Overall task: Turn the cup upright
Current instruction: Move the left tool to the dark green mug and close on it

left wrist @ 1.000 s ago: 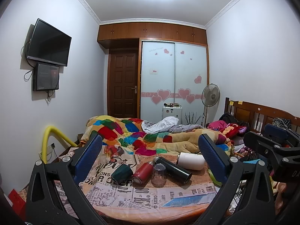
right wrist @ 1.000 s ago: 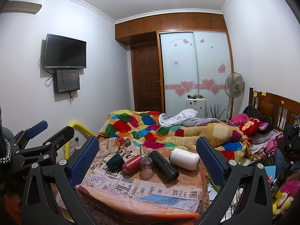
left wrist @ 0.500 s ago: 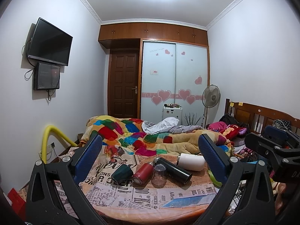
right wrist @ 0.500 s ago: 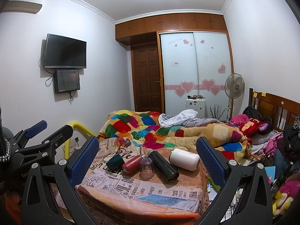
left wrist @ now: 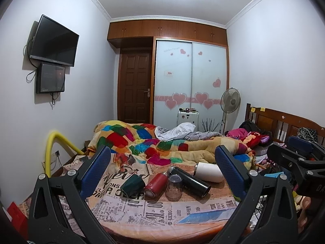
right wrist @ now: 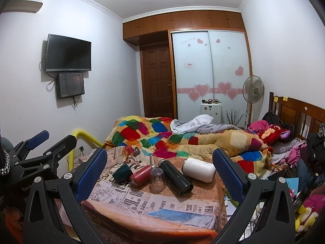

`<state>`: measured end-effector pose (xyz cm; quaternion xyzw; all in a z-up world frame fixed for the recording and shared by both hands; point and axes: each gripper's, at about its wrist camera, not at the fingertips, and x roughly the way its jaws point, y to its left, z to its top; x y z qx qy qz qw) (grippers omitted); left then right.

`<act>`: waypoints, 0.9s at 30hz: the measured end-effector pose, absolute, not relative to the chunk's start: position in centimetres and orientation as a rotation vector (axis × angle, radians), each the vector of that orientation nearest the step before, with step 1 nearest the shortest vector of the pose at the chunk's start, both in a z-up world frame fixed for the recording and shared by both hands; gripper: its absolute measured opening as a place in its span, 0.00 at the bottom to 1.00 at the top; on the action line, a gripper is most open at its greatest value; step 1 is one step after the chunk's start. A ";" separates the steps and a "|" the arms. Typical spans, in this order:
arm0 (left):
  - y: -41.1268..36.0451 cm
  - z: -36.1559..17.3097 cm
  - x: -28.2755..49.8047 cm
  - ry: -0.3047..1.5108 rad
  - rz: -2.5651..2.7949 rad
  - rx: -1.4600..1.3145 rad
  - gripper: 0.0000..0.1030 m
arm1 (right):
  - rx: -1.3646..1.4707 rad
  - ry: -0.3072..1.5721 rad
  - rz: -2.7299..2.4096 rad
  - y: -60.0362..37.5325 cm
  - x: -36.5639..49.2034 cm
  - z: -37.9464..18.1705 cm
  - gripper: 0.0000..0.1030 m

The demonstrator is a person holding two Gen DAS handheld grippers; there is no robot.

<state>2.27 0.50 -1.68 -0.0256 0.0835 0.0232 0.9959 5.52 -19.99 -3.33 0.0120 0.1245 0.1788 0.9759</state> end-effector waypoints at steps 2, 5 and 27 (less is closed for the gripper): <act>0.8 -2.2 2.9 0.183 0.053 -0.053 1.00 | 0.025 0.261 0.358 -20.1 5.9 -3.6 1.00; 1.3 -3.0 4.4 0.213 0.066 -0.056 1.00 | 0.025 0.288 0.354 -20.0 6.9 -4.2 1.00; 13.1 -21.2 27.9 0.826 0.072 -0.038 0.97 | 0.016 0.540 0.288 -19.1 16.0 -10.2 1.00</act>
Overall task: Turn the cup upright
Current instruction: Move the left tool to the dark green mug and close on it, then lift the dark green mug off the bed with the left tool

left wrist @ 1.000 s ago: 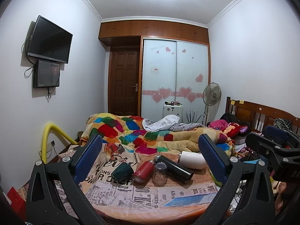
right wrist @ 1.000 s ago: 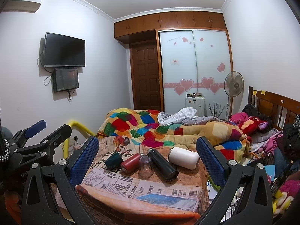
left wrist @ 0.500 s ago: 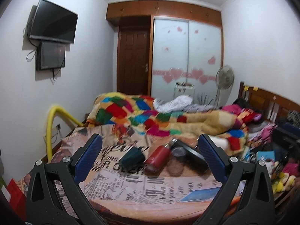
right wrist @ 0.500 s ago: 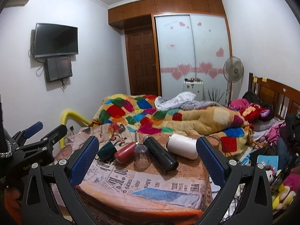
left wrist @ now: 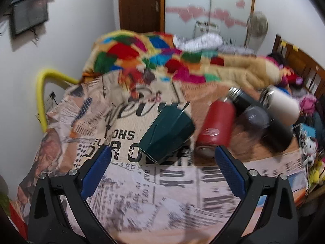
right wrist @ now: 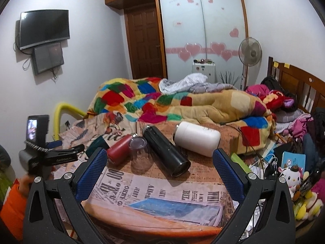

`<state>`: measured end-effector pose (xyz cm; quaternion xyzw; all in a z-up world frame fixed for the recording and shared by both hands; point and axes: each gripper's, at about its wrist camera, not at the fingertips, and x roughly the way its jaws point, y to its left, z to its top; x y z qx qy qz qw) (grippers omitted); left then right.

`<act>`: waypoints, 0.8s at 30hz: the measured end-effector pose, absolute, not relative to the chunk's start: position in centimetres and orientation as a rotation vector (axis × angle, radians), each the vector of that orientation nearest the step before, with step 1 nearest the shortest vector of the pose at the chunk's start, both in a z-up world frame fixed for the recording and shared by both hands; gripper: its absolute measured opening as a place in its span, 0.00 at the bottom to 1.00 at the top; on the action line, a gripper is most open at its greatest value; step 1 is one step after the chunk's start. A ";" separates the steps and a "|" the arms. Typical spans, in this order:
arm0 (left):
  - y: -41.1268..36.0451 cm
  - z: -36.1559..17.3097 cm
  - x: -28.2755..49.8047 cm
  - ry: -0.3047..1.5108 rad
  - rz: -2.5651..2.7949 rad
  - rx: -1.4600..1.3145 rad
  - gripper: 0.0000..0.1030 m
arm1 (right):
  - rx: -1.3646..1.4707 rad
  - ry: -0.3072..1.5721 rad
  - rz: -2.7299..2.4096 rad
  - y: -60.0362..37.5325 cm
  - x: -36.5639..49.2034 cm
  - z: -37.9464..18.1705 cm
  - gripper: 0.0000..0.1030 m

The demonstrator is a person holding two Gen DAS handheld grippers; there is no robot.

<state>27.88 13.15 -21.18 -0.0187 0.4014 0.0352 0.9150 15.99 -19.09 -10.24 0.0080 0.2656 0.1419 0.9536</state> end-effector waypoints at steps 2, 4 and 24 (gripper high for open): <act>13.6 -22.6 29.3 0.870 0.062 -0.019 0.92 | 0.013 0.560 0.283 -19.0 16.6 -10.7 1.00; 14.1 -24.2 30.9 0.918 0.042 -0.005 0.89 | 0.009 0.572 0.278 -18.8 17.0 -11.0 1.00; 15.3 -29.4 36.9 1.007 -0.047 -0.068 0.67 | -0.028 0.639 0.285 -17.5 19.1 -12.6 1.00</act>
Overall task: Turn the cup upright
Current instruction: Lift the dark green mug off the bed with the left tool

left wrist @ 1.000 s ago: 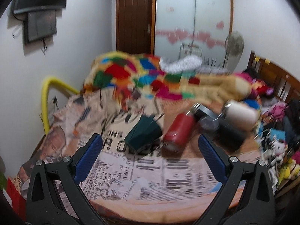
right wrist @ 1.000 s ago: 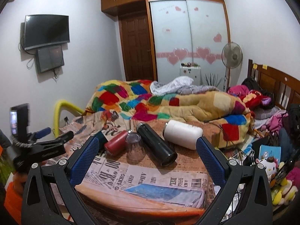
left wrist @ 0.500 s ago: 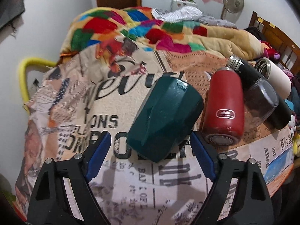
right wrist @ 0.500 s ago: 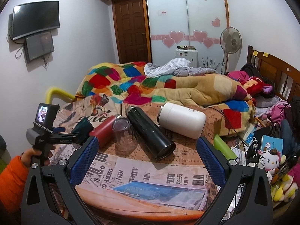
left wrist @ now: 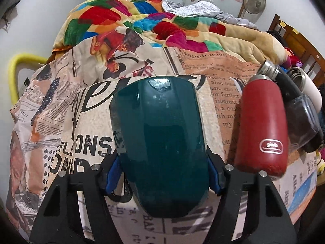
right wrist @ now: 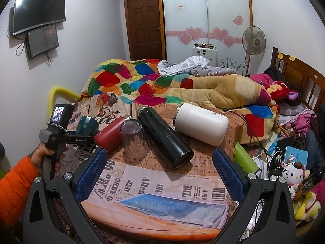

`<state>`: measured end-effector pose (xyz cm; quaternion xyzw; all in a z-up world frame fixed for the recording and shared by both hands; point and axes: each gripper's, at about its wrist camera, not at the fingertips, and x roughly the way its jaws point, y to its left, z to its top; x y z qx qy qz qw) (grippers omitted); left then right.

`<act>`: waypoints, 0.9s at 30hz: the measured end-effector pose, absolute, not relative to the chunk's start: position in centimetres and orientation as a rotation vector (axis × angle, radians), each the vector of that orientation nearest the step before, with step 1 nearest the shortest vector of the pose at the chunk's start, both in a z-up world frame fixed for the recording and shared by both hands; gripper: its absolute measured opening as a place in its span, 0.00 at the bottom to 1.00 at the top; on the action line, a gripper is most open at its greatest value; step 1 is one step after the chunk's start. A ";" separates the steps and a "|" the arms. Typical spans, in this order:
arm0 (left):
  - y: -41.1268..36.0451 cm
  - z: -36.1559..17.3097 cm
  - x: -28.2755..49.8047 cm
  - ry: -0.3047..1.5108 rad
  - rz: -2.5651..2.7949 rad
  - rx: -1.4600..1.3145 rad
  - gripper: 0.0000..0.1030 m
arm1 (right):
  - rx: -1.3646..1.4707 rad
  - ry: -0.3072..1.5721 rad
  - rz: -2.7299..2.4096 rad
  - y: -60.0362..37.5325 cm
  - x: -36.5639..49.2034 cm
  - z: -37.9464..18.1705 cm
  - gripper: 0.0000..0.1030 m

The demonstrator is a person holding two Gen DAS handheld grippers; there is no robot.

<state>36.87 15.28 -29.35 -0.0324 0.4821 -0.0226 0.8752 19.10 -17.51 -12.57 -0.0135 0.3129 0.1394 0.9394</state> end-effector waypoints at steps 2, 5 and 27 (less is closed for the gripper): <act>15.1 -29.3 36.7 0.990 -0.029 -0.053 0.66 | -0.028 0.639 0.285 -17.5 19.1 -12.6 1.00; 14.7 -29.3 36.1 0.962 0.016 -0.009 0.66 | -0.031 0.642 0.286 -17.5 19.0 -12.6 1.00; 10.5 -18.3 26.2 0.766 -0.061 0.053 0.66 | -0.028 0.586 0.325 -16.9 16.1 -10.7 1.00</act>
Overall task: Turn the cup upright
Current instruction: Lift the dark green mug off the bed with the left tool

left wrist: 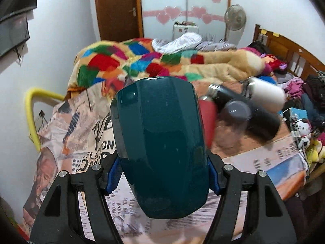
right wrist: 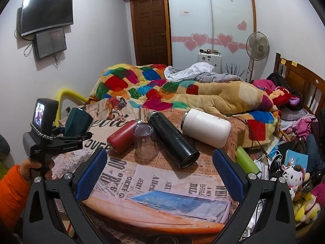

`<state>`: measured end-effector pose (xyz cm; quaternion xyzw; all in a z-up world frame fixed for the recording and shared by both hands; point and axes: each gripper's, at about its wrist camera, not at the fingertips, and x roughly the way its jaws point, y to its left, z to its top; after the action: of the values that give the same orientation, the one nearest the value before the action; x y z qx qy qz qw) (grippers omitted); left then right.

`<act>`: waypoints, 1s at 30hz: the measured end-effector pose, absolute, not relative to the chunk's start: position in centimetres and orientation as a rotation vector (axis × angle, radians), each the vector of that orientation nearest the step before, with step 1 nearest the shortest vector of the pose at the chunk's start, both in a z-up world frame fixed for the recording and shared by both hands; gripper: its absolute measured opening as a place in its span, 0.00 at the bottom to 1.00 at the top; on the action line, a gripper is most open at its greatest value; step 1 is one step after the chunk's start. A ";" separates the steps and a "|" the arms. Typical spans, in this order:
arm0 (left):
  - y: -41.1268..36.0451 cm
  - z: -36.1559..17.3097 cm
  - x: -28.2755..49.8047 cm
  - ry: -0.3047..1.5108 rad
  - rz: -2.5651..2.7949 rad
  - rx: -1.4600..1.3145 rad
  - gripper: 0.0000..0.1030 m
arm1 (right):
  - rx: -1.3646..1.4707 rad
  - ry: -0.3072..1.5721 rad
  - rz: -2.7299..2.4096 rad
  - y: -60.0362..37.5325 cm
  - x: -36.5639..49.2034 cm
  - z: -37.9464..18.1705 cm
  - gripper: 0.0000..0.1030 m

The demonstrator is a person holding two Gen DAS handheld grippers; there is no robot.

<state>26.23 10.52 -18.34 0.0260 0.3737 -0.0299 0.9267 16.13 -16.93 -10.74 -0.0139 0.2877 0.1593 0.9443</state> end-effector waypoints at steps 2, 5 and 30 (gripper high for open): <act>9.4 -17.0 25.4 0.748 -0.083 0.056 0.66 | -0.026 0.576 0.327 -17.0 15.7 -10.4 1.00; 8.0 -15.6 24.4 0.727 -0.114 0.066 0.66 | -0.023 0.560 0.330 -17.2 15.2 -9.9 1.00; -5.7 -24.1 24.3 0.966 -0.336 0.087 0.66 | 0.000 0.596 0.292 -20.8 14.6 -11.9 1.00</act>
<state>24.31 -5.69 -24.10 0.0417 0.4622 -0.1609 0.8711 14.56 -20.77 -11.86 -0.0002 0.2925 0.1432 0.9455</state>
